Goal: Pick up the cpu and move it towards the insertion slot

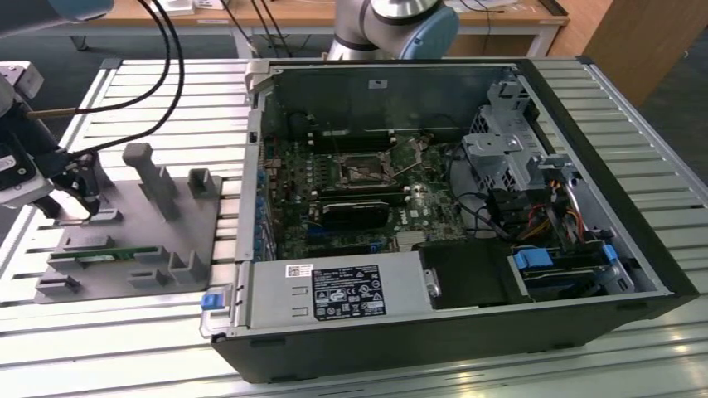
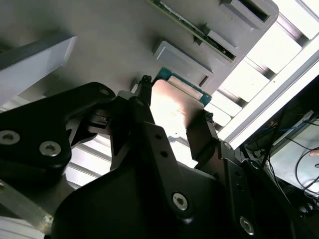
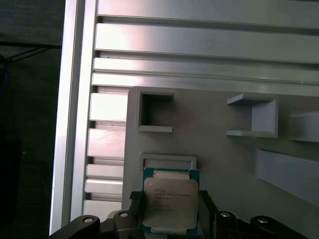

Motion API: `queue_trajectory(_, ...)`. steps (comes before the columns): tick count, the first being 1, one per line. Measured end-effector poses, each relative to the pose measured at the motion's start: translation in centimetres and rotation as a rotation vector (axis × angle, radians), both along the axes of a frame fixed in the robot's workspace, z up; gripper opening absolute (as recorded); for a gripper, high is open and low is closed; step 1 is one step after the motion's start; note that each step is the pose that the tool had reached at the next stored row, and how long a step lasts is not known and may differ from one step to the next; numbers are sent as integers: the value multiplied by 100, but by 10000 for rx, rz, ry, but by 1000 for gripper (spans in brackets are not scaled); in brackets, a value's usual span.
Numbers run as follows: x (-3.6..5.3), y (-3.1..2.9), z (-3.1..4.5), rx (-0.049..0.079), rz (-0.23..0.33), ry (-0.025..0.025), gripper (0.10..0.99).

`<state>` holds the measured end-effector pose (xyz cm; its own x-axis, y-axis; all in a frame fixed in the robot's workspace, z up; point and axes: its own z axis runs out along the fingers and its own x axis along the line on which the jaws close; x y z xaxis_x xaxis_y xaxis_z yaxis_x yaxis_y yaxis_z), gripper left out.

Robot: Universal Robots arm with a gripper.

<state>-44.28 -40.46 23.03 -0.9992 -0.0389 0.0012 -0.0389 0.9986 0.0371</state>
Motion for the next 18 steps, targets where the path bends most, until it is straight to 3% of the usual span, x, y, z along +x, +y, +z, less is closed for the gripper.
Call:
queue_trajectory(8, 0, 0, 93, 0, 0, 0, 533)
queue_trajectory(18, 0, 0, 158, 0, 0, 0, 533)
